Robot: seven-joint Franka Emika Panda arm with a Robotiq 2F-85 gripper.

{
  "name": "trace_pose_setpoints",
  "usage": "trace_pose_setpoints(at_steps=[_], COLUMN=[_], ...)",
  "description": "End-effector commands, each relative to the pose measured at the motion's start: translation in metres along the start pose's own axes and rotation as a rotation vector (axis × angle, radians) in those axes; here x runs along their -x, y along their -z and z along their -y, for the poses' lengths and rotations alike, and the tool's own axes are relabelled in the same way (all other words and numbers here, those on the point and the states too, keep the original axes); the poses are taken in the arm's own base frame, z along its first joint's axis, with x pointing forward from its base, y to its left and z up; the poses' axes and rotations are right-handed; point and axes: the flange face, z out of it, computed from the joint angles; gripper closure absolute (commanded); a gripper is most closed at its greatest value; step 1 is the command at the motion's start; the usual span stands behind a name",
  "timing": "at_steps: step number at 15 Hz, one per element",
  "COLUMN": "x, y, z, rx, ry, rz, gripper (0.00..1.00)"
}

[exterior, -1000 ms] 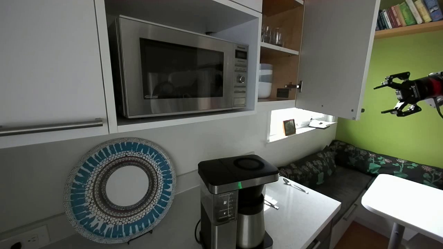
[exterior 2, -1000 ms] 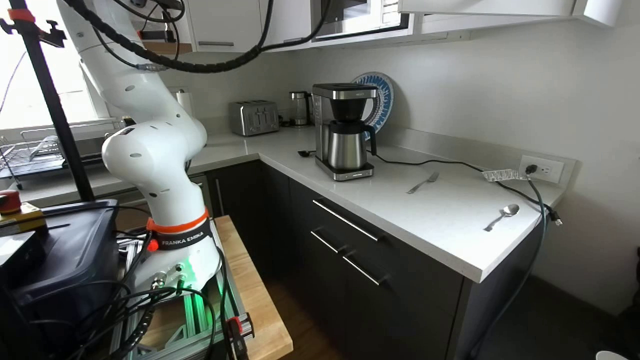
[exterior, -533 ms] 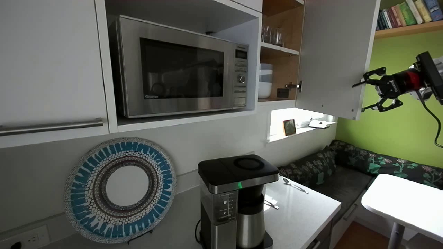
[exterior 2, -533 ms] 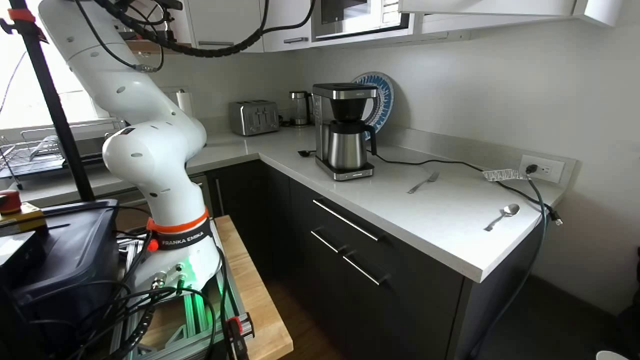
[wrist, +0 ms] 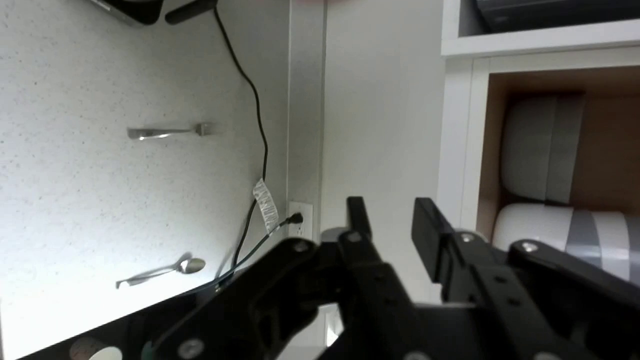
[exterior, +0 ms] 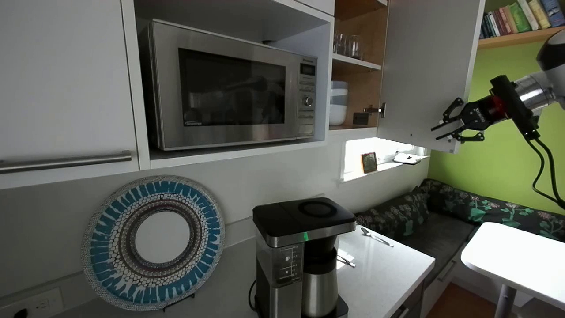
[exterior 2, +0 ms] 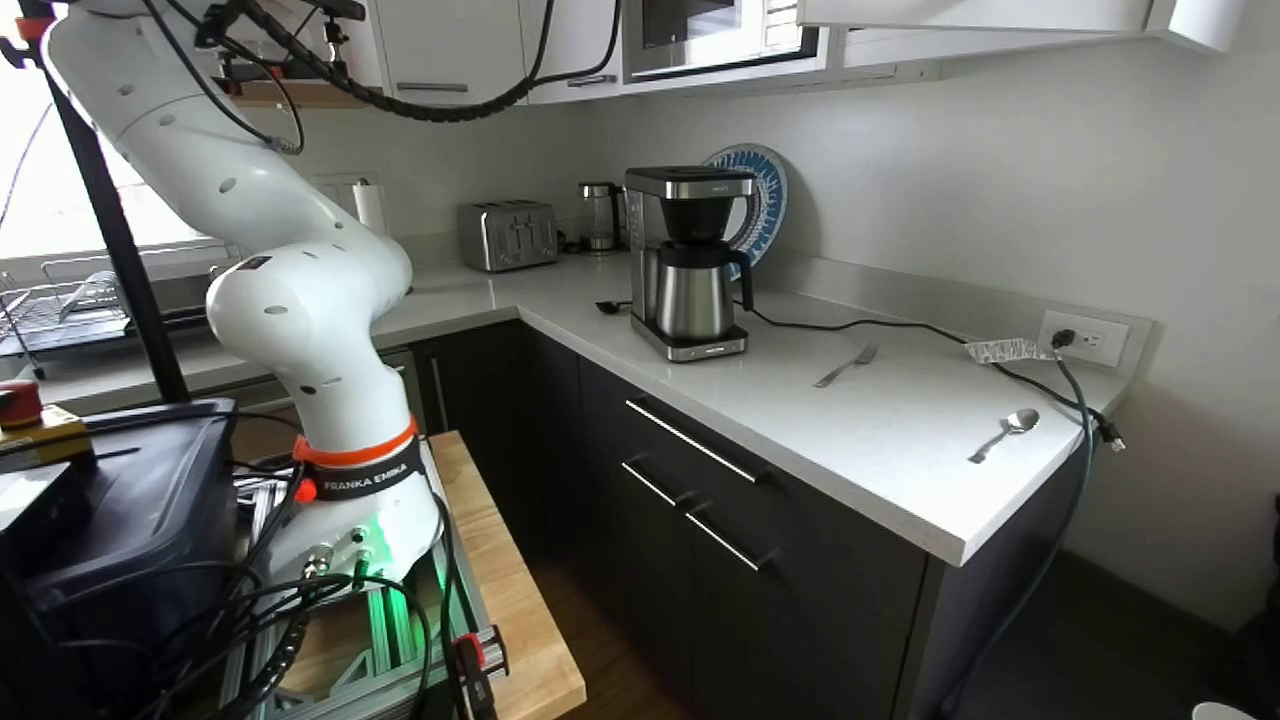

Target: Open the top right cabinet door

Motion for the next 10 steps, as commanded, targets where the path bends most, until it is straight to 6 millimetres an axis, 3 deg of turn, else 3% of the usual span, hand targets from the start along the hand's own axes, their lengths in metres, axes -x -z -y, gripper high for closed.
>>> trace_pose_setpoints(at_steps=[1,10], x=[0.015,-0.003], y=[0.003,0.01], z=[-0.009,-0.024], rx=[0.078,0.154], ry=[-0.029,0.032], rz=[-0.12,-0.348], gripper=[0.99,1.0])
